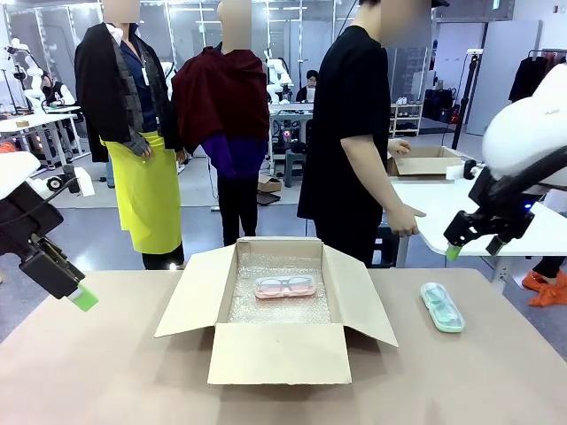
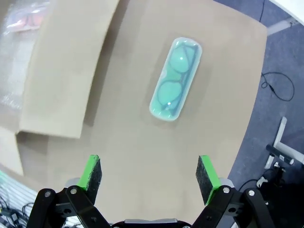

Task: Pack the glasses set securely to prepare it for shipping.
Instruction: Put the Glasses case from the right side of the table into the Package Box.

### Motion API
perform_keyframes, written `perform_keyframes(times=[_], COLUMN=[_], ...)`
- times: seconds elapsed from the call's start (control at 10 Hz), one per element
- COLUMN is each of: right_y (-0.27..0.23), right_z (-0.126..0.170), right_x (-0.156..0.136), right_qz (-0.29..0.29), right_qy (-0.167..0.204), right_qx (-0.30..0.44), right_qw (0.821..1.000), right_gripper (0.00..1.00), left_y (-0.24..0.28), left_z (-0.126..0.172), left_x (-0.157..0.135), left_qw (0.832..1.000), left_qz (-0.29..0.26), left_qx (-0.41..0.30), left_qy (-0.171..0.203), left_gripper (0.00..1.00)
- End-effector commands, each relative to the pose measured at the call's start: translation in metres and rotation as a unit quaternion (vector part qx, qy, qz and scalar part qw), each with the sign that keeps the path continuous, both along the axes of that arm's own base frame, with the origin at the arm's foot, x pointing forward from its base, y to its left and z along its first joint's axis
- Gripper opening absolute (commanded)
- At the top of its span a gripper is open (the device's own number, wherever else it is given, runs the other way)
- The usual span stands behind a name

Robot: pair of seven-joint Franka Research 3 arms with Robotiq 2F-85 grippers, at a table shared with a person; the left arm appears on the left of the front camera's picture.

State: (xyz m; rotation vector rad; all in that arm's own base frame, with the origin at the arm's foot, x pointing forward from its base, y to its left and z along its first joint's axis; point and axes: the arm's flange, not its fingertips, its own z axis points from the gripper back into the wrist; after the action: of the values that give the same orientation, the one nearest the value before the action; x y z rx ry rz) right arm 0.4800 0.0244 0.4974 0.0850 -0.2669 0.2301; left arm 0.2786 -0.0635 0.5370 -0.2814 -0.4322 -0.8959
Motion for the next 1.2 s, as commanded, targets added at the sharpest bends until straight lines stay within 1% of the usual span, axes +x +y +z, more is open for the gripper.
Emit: perform_keyframes(times=[0.0, 0.3, 0.6, 0.7, 0.8, 1.1], right_y=[0.005, 0.006, 0.008, 0.008, 0.008, 0.008], right_z=[-0.013, -0.043, -0.069, -0.081, -0.092, -0.127], right_x=[0.032, 0.055, 0.061, 0.064, 0.067, 0.076], right_qz=[-0.043, -0.080, -0.103, -0.104, -0.103, -0.108], right_qy=[0.010, 0.011, 0.006, 0.008, 0.021, 0.040], right_qx=[-0.019, -0.044, -0.059, -0.052, -0.040, -0.023], right_qw=[0.999, 0.996, 0.993, 0.993, 0.994, 0.993], right_gripper=[1.00, 1.00, 1.00, 1.00, 1.00, 1.00], left_y=[0.000, 0.000, 0.000, 0.000, 0.000, 0.000], left_z=[0.001, 0.001, 0.001, 0.001, 0.001, 0.001], left_x=[0.000, 0.000, 0.000, 0.000, 0.000, 0.000], left_qw=[1.000, 1.000, 1.000, 1.000, 1.000, 1.000], left_qz=[-0.005, -0.005, -0.005, -0.005, -0.005, -0.005], left_qx=[-0.008, -0.008, -0.008, -0.008, -0.008, -0.008], left_qy=[-0.002, -0.002, -0.002, -0.002, -0.002, -0.002], left_gripper=[1.00, 1.00, 1.00, 1.00, 1.00, 1.00])
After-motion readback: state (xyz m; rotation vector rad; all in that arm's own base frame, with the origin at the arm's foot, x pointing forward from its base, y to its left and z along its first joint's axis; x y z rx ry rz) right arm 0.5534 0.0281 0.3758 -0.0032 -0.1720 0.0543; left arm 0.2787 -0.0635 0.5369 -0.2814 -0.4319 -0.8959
